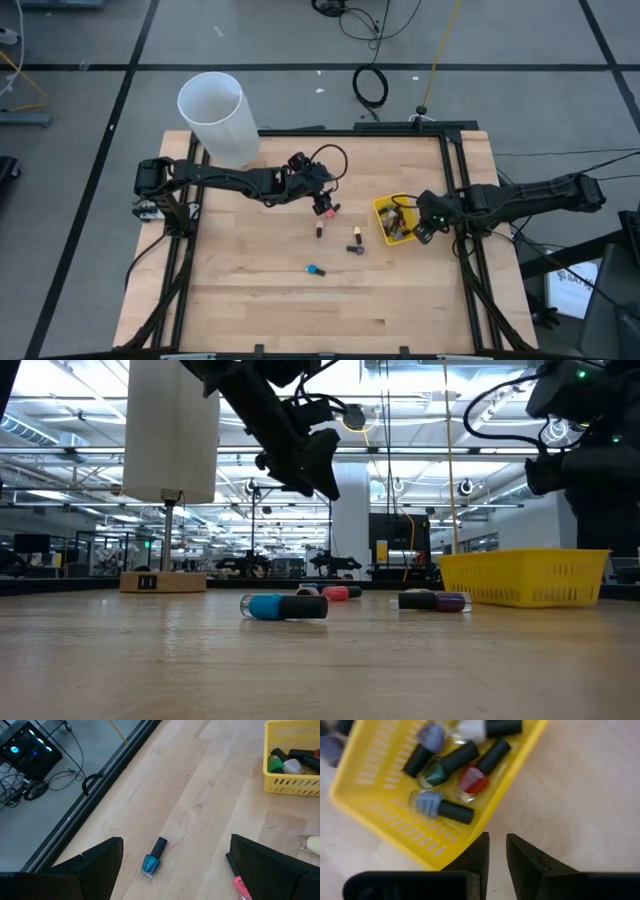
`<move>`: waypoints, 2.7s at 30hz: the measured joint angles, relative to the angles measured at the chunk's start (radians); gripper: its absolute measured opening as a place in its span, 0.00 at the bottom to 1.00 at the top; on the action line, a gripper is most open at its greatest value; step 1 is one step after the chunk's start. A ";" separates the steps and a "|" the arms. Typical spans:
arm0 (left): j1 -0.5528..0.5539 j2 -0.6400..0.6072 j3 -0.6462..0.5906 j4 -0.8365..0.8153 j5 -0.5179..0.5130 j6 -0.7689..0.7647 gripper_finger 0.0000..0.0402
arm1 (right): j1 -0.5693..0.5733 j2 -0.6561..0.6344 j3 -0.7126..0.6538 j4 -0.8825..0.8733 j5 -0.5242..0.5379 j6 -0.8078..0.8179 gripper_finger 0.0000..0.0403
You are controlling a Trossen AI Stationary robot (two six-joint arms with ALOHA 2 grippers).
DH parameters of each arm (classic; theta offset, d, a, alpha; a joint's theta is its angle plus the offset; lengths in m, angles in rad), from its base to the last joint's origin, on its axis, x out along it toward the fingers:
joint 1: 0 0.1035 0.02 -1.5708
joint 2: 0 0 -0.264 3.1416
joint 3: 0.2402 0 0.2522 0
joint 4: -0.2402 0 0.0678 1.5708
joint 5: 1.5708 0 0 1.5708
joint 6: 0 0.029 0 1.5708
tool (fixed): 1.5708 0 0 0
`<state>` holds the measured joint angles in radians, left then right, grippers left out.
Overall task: Pick & Place Nail Polish
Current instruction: Move the yellow bin, then put the medium blue nail polish into the yellow bin
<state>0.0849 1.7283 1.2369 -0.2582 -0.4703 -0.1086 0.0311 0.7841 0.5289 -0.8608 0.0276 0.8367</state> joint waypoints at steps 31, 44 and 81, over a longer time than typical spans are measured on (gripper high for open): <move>0.115 0.199 0.000 -0.056 0.219 0.029 0.90 | 0.037 -0.154 0.000 0.111 -0.082 -0.129 0.12; -0.072 0.151 0.000 -0.234 0.328 -0.107 0.90 | 0.041 -0.230 -0.006 0.409 0.049 -0.438 0.12; -0.368 0.380 0.231 -0.355 0.438 0.088 0.90 | 0.138 -0.183 -0.292 1.455 -0.055 -0.693 0.12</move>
<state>-0.2832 2.1088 1.4675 -0.6133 -0.0320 -0.0207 0.1689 0.6010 0.2371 0.5942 -0.0273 0.1436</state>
